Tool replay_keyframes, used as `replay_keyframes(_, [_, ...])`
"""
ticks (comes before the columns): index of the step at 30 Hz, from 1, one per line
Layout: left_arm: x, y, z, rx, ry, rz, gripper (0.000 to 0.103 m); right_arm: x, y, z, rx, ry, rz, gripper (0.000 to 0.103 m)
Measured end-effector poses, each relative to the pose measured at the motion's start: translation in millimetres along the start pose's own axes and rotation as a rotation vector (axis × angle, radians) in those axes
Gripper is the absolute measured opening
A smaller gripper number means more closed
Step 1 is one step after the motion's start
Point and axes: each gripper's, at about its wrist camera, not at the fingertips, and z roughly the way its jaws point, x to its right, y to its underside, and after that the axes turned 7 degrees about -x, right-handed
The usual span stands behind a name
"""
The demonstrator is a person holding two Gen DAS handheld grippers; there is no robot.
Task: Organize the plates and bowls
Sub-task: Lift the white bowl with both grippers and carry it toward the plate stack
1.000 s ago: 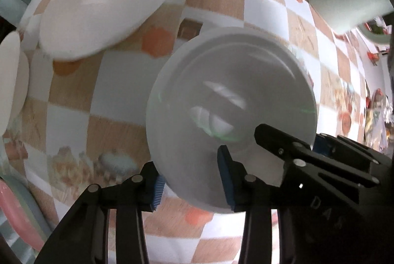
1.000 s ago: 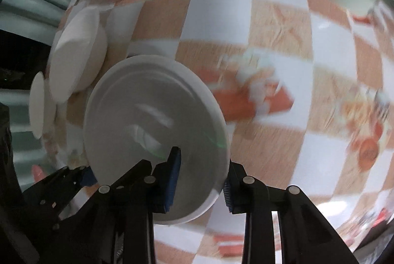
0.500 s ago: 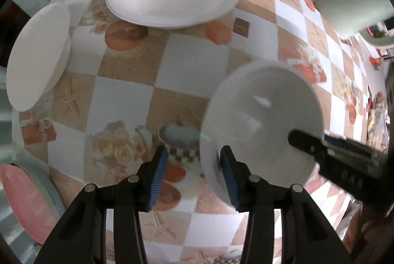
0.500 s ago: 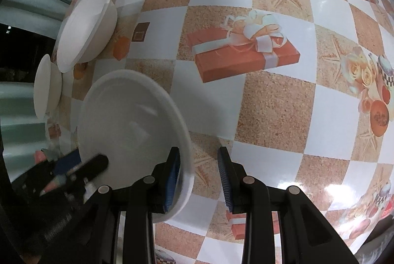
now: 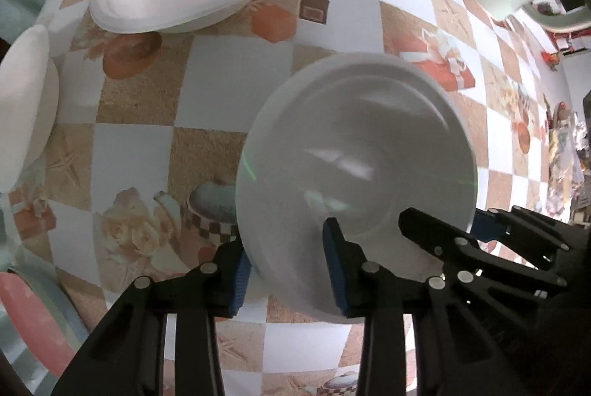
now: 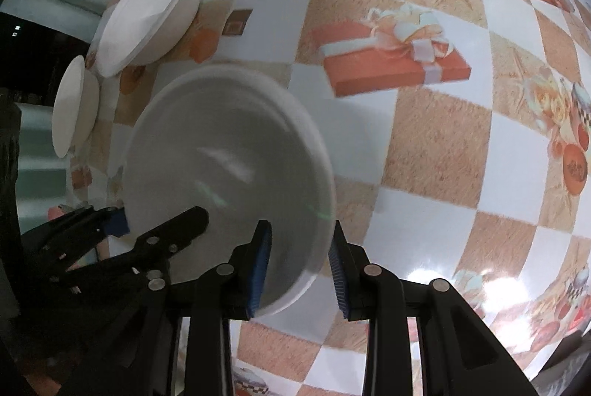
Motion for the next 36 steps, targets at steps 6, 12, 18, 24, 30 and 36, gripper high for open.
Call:
replay_keyframes(6, [-7, 13, -11, 0.024, -0.010, -0.049, 0.039, -1, 4, 3, 0.006, -0.014, 0.003, 0.033])
replay_keyframes(12, [-13, -1, -4, 0.020, -0.024, -0.064, 0.039, 4, -6, 0, 0.036, -0.035, 0.031, 0.033])
replay_keyframes(18, [1, -5, -2, 0.020, -0.004, -0.022, 0.028, 2, -9, 3, 0.025, -0.069, 0.028, 0.026])
replay_keyframes(24, [8, 6, -8, 0.018, 0.012, -0.019, 0.023, 7, -4, 2, 0.032, -0.110, 0.053, 0.025])
replay_keyframes(30, [13, 28, -34, 0.048, 0.005, 0.022, 0.023, 14, 2, -11, 0.047, -0.121, 0.071, 0.023])
replay_keyframes(36, [23, 44, -57, 0.057, 0.023, 0.023, 0.023, 12, 11, -23, 0.035, -0.100, 0.070, 0.023])
